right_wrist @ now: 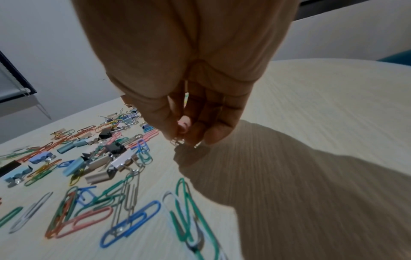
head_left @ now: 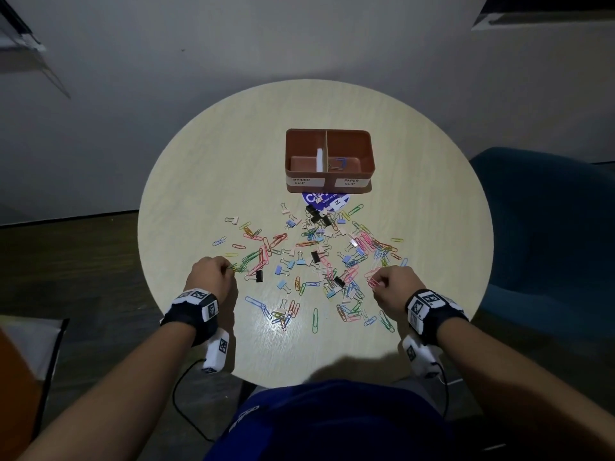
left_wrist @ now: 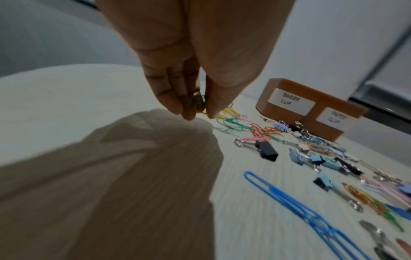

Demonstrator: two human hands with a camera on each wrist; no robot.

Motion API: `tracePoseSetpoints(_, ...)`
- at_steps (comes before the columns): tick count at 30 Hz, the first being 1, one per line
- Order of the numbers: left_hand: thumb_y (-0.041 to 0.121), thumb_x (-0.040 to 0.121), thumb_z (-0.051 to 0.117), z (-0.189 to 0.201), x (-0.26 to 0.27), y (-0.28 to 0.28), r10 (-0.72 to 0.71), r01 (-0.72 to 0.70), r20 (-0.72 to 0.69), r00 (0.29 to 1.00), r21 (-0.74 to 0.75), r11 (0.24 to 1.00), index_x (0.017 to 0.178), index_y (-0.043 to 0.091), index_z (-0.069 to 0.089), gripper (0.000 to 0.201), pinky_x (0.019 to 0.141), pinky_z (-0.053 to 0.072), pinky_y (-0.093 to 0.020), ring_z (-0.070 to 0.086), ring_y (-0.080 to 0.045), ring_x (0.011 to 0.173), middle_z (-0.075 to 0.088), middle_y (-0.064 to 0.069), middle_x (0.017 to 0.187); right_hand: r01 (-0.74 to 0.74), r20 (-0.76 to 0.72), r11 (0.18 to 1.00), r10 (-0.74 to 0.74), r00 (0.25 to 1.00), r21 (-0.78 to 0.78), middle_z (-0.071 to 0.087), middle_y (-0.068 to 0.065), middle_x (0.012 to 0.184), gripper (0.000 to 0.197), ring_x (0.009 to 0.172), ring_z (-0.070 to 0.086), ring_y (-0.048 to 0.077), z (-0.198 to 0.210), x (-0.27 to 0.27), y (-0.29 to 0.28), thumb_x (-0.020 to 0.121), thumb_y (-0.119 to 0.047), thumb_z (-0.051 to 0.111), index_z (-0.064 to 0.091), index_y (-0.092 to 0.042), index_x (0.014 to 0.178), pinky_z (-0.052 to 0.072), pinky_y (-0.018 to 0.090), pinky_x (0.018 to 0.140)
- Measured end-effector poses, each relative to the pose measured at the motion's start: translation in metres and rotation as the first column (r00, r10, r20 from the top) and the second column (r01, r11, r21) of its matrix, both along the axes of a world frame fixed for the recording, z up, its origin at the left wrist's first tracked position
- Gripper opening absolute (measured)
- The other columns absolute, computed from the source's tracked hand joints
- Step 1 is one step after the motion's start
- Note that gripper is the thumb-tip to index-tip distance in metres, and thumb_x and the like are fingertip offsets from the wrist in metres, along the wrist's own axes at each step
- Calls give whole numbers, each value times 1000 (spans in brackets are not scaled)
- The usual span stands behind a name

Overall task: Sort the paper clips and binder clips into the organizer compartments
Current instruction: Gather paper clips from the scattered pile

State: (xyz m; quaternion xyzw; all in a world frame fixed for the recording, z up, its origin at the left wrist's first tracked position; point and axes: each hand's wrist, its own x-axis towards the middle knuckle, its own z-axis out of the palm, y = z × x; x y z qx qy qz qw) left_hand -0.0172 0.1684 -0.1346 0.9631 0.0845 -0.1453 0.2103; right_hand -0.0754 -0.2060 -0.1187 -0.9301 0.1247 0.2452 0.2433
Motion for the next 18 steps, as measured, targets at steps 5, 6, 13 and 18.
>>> tracePoseSetpoints(5, 17, 91, 58, 8, 4, 1, 46, -48, -38, 998, -42, 998, 106, 14, 73, 21, 77, 46, -29, 63, -34, 96, 72, -14, 98, -31, -16, 999, 32, 999, 16, 60, -6, 75, 24, 74, 57, 19, 0, 1, 1, 86, -11, 54, 63, -23, 67, 40, 21, 64)
tracePoseSetpoints(6, 17, 91, 59, 9, 5, 1, 67, -69, -35, 997, -70, 995, 106, 14, 73, 21, 76, 45, -28, 63, -33, 97, 72, -13, 99, -38, -10, 999, 39, 999, 20, 64, -3, 78, 20, 76, 60, 21, -1, 1, 1, 87, -12, 55, 69, -18, 73, 41, 23, 66)
tracePoseSetpoints(13, 23, 93, 60, 23, 14, -11, 175, -154, 27, 984, -357, 921, 94, 21, 68, 8, 73, 39, -26, 62, -21, 86, 71, 0, 92, 19, 41, 996, -22, 999, 87, 72, 2, 78, 13, 73, 67, 20, 5, 6, 6, 90, -16, 61, 73, -16, 85, 45, 19, 55)
tracePoseSetpoints(18, 24, 95, 58, 31, 25, -18, 175, -131, 28, 984, -553, 822, 86, 30, 62, 11, 85, 49, -38, 66, -27, 90, 70, 2, 90, 156, 76, 943, -186, 980, 295, 72, 10, 81, 19, 71, 68, 25, 16, 10, 14, 92, -4, 53, 70, -12, 87, 58, 35, 66)
